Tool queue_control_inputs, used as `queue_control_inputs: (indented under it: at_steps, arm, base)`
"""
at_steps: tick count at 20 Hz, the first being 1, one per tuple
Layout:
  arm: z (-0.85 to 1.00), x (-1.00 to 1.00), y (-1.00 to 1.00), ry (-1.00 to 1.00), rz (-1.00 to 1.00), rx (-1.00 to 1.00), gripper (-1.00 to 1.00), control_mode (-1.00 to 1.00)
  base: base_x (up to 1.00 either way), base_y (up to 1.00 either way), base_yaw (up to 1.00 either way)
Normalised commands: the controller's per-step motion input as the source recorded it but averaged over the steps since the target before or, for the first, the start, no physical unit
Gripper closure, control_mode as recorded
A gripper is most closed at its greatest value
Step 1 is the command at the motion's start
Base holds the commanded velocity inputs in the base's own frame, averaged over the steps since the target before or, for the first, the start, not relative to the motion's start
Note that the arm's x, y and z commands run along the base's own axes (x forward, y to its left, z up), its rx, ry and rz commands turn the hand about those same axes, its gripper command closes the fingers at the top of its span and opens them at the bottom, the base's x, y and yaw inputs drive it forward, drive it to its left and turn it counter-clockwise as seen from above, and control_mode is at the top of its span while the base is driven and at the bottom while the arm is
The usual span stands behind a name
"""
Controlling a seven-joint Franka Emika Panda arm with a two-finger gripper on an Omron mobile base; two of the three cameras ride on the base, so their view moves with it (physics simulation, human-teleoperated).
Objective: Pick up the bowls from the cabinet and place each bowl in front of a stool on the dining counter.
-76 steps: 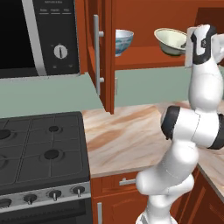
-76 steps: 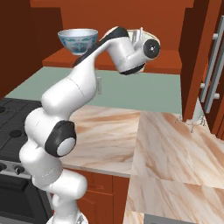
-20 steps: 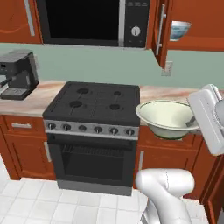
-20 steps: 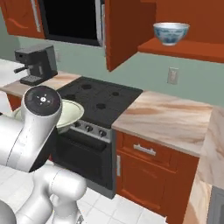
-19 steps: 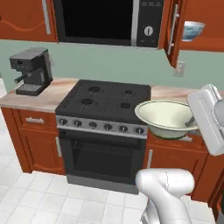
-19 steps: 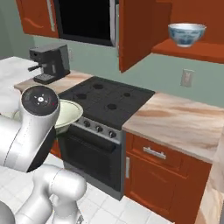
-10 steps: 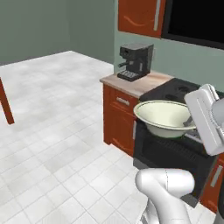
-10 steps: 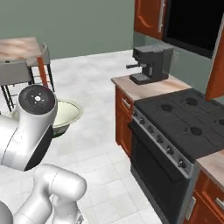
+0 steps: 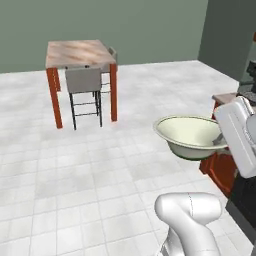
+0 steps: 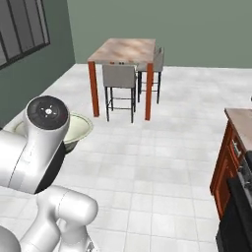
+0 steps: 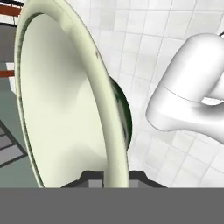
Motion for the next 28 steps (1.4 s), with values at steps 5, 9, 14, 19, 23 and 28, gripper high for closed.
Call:
queue_control_inputs:
  at_steps: [5, 9, 14, 19, 23, 28]
  arm:
    - [0.0, 0.0, 0.0, 0.0, 0.0, 0.0, 1.0, 1.0]
    - [0.0, 0.0, 0.0, 0.0, 0.0, 0.0, 1.0, 1.0]
    - [0.0, 0.0, 0.0, 0.0, 0.0, 0.0, 1.0, 1.0]
    - [0.0, 0.0, 0.0, 0.0, 0.0, 0.0, 1.0, 1.0]
    - [0.0, 0.0, 0.0, 0.0, 0.0, 0.0, 1.0, 1.0]
    - [0.0, 0.0, 0.0, 0.0, 0.0, 0.0, 1.0, 1.0]
  base:
    - [1.0, 0.46, 0.05]
    - [1.0, 0.47, 0.0]
    - [1.0, 0.47, 0.0]
    - [1.0, 0.24, 0.0]
    - [1.0, 0.07, 0.0]
    - [1.0, 0.0, 0.0]
